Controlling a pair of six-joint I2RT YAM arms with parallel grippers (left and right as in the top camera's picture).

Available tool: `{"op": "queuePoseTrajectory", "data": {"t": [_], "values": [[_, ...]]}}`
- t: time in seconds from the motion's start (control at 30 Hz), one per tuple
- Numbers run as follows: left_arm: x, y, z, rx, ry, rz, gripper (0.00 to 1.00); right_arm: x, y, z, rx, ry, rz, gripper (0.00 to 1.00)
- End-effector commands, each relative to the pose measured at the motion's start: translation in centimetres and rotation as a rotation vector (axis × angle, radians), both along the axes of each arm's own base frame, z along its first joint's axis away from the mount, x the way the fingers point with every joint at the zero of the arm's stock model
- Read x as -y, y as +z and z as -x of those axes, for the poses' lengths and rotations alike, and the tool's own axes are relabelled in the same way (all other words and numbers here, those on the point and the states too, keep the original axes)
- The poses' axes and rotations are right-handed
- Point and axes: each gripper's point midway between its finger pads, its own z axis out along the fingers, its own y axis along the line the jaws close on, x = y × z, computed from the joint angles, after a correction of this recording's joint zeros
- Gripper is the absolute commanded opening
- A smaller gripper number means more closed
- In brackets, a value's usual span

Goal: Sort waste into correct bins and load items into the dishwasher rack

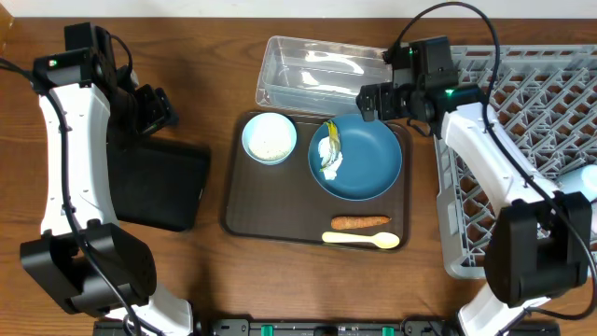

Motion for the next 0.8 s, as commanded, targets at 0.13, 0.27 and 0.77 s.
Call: {"op": "queuePoseTrajectory", "data": {"t": [0.13, 0.27, 0.77], "values": [[-0.1, 0.0, 0.3, -0.007, -0.007, -0.006, 0.76, 3.4, -1.1, 0.1, -0.031, -0.091, 0.136, 0.99], [-0.1, 0.0, 0.3, -0.007, -0.006, -0.006, 0.76, 4.8, -1.5, 0.4, -0.049, -0.129, 0.197, 0.99], [-0.1, 0.0, 0.3, -0.007, -0.007, -0.006, 0.76, 6.3, 2.5, -0.1, 0.031, -0.187, 0.249, 0.99]]}}
